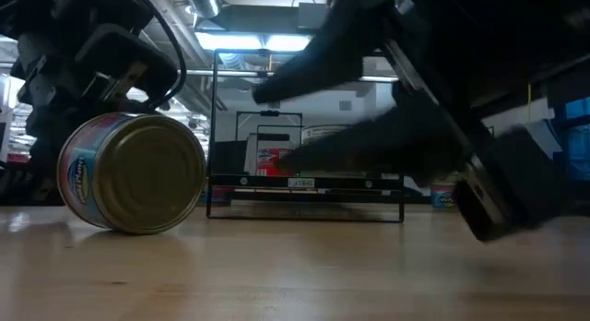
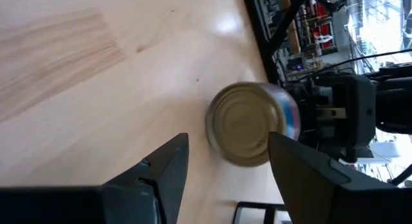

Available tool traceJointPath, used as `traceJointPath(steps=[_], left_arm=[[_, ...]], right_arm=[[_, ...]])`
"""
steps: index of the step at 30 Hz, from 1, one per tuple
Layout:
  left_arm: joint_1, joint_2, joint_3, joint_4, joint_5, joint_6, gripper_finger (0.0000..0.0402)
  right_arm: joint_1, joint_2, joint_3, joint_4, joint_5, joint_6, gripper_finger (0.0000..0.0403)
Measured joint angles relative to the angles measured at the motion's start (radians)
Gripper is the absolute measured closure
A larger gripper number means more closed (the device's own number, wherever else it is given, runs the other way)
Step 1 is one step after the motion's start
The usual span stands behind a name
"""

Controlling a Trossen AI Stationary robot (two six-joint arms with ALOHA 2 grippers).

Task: Stack canned seafood by type on shelf
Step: Put the blue-pink tuna can on the shelf

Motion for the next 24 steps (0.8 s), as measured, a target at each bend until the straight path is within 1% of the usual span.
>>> traceJointPath(steps=[6,10,14,16,20,24], left_arm=[[0.0,0.0,0.002,0.007,-0.006,0.029,0.0401],[0.0,-0.005,0.002,0.004,-0.037,0.044,0.0401],[0.0,-0.045,0.003,-0.013,-0.074,0.083,0.0401],[0.0,-0.088,0.004,-0.051,-0.105,0.103,0.0401],[-0.001,-0.213,0.004,-0.192,-0.165,0.125,0.0401],[-0.039,-0.364,0.008,-0.279,-0.292,0.178,0.0401]], right_arm=[[-0.018,0.002,0.049,-0.007,0.0,0.002,0.0189],[-0.032,0.002,0.059,-0.008,0.0,0.005,0.0189],[-0.035,0.002,0.059,-0.009,0.001,0.006,0.0189],[-0.035,0.002,0.059,-0.009,0.001,0.006,0.0189],[-0.033,0.002,0.059,-0.009,0.002,0.01,0.0189],[-0.033,0.002,0.059,-0.015,0.003,0.049,0.0189]])
